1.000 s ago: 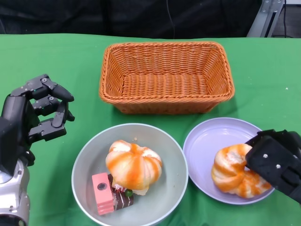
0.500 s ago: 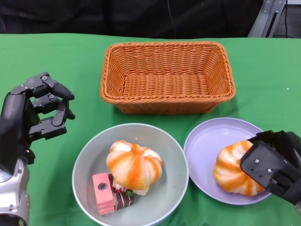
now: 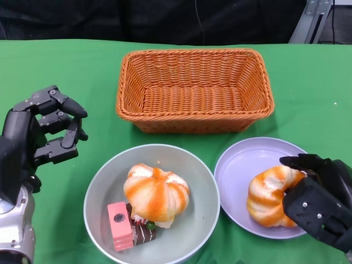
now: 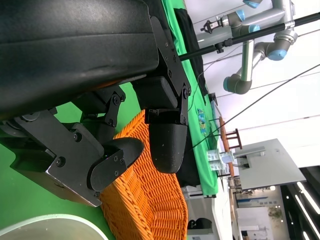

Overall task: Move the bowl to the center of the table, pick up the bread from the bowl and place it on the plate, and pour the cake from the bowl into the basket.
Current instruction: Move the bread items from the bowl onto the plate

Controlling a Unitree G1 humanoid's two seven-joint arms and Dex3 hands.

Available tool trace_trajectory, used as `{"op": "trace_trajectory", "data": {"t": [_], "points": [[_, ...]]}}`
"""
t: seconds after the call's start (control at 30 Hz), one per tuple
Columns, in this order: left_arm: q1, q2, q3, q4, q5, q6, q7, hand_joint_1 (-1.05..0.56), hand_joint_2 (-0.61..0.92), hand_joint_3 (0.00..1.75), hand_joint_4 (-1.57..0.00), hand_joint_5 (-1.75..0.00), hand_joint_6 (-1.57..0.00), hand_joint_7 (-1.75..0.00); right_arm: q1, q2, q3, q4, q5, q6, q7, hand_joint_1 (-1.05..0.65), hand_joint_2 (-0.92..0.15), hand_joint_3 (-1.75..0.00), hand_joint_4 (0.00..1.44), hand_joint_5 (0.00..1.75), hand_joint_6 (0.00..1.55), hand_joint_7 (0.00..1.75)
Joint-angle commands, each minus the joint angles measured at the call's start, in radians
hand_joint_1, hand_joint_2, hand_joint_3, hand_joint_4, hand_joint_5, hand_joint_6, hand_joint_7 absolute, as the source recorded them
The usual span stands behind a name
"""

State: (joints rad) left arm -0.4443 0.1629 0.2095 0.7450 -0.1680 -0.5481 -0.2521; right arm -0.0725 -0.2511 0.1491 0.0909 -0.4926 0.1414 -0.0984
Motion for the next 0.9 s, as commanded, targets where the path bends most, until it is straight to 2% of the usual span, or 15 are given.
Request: {"op": "trace_trajectory", "data": {"t": [0.03, 0.23, 0.4, 0.73, 0.9], "points": [[0.008, 0.017, 0.004, 0.003, 0.004, -0.001, 0.003, 0.00, 0.49, 1.16, -0.83, -1.48, -0.88, -1.24, 0.021, -0.005, 0.013, -0.039, -0.030, -0.007, -0.021, -0.44, -0.92, -0.08, 0.37, 0.00, 0.48, 0.00], [0.011, 0.016, 0.004, -0.003, 0.004, 0.001, 0.005, 0.00, 0.49, 1.17, -0.84, -1.47, -0.88, -1.24, 0.041, 0.000, 0.028, -0.081, -0.055, 0.001, -0.016, -0.44, -0.92, -0.07, 0.25, 0.00, 0.39, 0.00], [0.012, 0.018, 0.003, -0.002, 0.001, -0.003, -0.005, 0.00, 0.49, 1.15, -0.84, -1.48, -0.88, -1.24, 0.053, -0.004, 0.037, -0.091, -0.071, -0.033, -0.032, -0.44, -0.92, -0.04, 0.19, 0.00, 0.35, 0.00], [0.013, 0.018, 0.002, -0.004, 0.004, 0.001, -0.003, -0.01, 0.51, 1.13, -0.83, -1.48, -0.87, -1.25, 0.059, -0.008, 0.040, -0.070, -0.084, -0.105, -0.083, -0.50, -0.92, -0.07, 0.22, 0.02, 0.37, 0.01], [0.015, 0.020, 0.001, -0.009, 0.011, -0.008, 0.002, -0.01, 0.49, 1.15, -0.82, -1.49, -0.87, -1.26, 0.065, -0.023, 0.042, -0.095, -0.087, -0.233, -0.137, -0.54, -0.92, -0.06, 0.30, 0.06, 0.39, 0.01]]}}
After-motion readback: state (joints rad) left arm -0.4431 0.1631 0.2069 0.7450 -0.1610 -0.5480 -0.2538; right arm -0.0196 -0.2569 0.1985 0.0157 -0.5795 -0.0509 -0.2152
